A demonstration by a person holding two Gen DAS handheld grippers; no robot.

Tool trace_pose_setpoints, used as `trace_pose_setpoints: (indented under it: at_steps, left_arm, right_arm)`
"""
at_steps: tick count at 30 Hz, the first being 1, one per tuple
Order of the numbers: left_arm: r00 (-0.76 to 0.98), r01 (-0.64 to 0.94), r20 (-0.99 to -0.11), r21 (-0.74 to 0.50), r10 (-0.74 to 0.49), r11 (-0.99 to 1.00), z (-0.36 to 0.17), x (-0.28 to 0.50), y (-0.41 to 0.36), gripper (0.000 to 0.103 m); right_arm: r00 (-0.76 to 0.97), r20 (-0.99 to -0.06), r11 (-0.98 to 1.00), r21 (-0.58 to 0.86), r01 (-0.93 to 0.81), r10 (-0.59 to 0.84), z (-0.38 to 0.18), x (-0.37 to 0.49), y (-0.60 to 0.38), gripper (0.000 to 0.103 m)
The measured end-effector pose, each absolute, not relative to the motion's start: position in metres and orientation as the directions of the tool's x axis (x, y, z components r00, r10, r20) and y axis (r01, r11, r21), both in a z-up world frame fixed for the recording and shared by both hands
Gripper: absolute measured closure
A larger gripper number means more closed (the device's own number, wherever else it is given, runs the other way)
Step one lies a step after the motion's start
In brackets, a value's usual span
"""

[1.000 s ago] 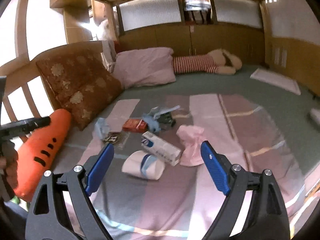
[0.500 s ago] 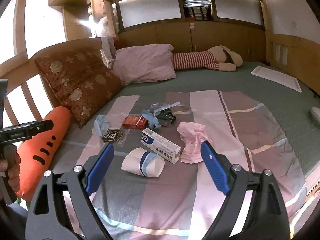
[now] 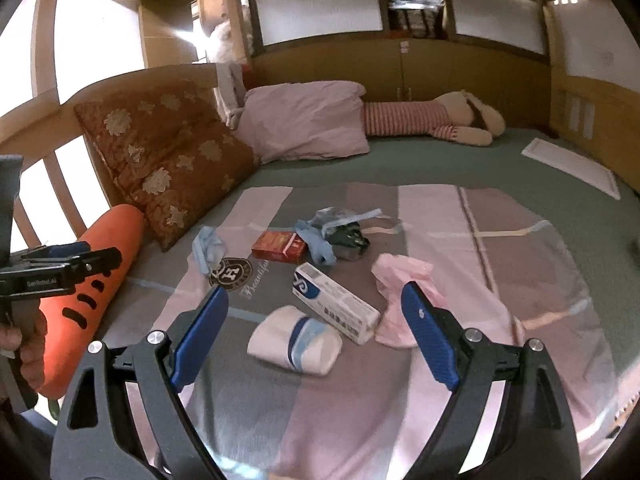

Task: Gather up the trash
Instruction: 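Grasp the light blue tissue with the left gripper while the right grasps the blue plastic strip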

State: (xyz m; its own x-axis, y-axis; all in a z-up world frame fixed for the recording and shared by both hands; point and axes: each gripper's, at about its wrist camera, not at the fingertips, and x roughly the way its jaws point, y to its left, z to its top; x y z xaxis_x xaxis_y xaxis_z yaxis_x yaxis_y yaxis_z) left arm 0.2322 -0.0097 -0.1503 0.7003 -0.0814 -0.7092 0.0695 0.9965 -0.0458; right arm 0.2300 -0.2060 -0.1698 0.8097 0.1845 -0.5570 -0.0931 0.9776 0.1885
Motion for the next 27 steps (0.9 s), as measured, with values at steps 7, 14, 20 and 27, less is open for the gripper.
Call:
trace_pose_setpoints:
  at_steps: [7, 14, 20, 27]
  left_arm:
    - [0.676, 0.026, -0.735, -0.037, -0.045, 0.999, -0.181, 0.302, -0.004, 0.015]
    - [0.627, -0.027, -0.779, 0.015, 0.029, 1.000, -0.230, 0.365, 0.004, 0.018]
    - [0.608, -0.043, -0.792, 0.035, 0.053, 0.998, -0.257, 0.403, 0.010, 0.032]
    - [0.615, 0.044, -0.786, -0.039, -0.058, 0.998, -0.245, 0.397, -0.003, 0.097]
  right_arm:
    - [0.736, -0.649, 0.980, 0.158, -0.118, 0.193, -0.210, 0.319, -0.192, 0.023]
    - [0.662, -0.726, 0.982, 0.159, -0.103, 0.187, -0.257, 0.387, -0.184, 0.033]
    - [0.618, -0.750, 0.970, 0.218, -0.103, 0.235, -0.278, 0.417, -0.184, 0.067]
    - [0.680, -0.678, 0.957, 0.253, -0.139, 0.278, -0.242, 0.399, -0.191, 0.099]
